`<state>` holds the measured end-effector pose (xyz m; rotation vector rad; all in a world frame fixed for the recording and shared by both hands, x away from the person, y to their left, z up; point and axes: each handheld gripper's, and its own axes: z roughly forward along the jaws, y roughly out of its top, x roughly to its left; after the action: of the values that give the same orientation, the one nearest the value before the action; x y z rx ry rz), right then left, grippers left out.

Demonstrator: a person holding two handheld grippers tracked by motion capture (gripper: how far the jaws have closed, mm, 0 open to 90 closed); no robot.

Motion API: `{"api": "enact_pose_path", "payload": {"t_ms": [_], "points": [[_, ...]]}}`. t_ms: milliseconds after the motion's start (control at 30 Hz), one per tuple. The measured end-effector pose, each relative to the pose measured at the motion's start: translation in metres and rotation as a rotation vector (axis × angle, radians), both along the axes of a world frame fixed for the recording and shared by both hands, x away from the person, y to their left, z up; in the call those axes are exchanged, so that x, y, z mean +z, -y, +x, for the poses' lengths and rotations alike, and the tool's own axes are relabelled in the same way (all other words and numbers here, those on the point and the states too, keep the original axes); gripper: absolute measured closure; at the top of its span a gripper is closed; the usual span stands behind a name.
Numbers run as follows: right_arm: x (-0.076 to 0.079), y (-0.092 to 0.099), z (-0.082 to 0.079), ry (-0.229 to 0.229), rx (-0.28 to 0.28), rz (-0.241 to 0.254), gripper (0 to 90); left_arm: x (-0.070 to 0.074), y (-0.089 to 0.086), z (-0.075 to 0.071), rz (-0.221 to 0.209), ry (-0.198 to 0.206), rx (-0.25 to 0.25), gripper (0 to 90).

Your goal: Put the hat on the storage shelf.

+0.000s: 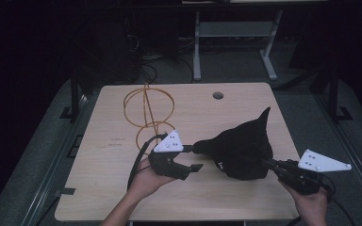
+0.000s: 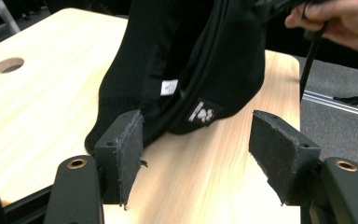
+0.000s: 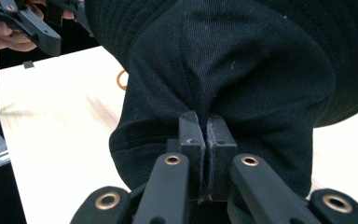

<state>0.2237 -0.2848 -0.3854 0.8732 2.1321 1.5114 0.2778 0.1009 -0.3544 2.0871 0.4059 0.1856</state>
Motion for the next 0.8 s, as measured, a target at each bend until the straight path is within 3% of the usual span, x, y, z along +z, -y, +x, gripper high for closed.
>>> {"api": "enact_pose_path", "payload": {"t_ms": [167, 300, 533, 800], "points": [[0.008, -0.001, 0.003, 0.009, -0.002, -0.014, 87.6, -0.008, -0.013, -0.004, -0.004, 0.011, 0.024, 32.5], [0.012, -0.001, 0.004, 0.005, 0.000, 0.016, 87.7, -0.014, -0.023, -0.007, -0.007, 0.011, 0.041, 30.9], [0.027, -0.006, 0.006, 0.019, 0.016, 0.025, 87.8, -0.028, -0.037, -0.016, 0.016, 0.021, 0.049, 30.7], [0.047, -0.015, 0.012, 0.041, 0.030, 0.003, 87.9, -0.039, -0.053, -0.015, -0.013, -0.001, 0.069, 30.2]]}}
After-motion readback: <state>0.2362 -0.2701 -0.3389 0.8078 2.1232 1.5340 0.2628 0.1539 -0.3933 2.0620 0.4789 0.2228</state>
